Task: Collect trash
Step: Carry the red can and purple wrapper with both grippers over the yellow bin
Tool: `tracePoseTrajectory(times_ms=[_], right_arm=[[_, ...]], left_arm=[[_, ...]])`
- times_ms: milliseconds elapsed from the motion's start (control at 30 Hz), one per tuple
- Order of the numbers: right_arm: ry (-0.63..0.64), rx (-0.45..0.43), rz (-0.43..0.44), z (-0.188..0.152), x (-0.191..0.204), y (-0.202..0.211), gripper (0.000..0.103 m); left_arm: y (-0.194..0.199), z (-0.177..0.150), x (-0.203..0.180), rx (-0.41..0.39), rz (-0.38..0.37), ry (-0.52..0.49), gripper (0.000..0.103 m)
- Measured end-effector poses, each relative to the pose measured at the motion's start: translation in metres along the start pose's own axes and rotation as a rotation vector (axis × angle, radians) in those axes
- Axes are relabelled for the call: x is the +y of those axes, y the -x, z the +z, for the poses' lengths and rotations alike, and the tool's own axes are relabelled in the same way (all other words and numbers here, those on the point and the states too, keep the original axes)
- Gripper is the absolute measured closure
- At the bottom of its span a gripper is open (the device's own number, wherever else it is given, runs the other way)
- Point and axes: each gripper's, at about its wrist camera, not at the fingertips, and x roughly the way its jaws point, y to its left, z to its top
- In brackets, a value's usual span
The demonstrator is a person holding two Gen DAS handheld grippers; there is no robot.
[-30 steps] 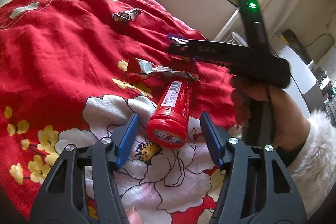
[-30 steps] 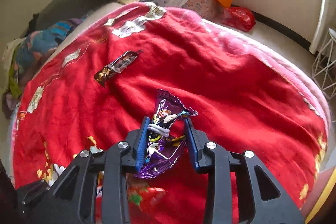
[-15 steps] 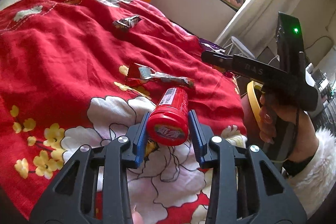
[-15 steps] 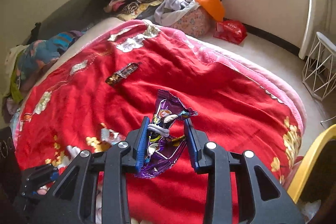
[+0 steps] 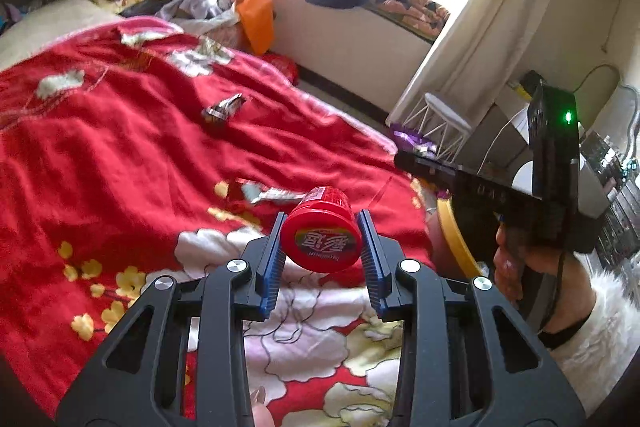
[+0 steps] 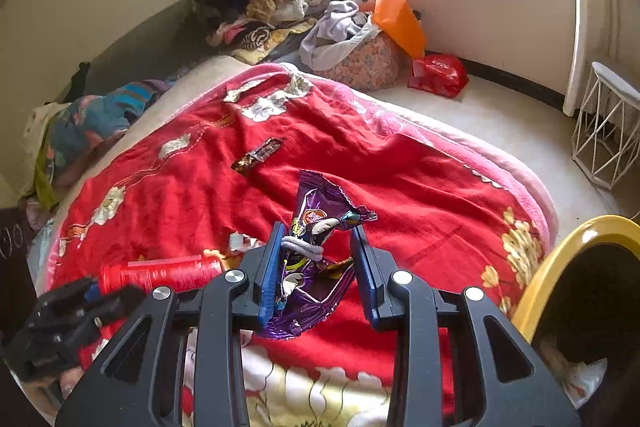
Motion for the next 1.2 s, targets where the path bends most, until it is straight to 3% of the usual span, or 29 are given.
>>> tracePoseTrajectory(times_ms=[567, 1200], right_arm=[[-0.094, -0.075, -0.034, -0.020, -0.044, 0.067, 0.071], [-0.215, -0.147, -0.123, -0.041, -0.111, 0.125, 0.071]], left_arm=[[0.002, 0.009, -0.058, -0.027, -0.026, -0.109, 0.075], [-0.020, 0.013, -0.126, -0.017, -0.084, -0.205, 0.075]])
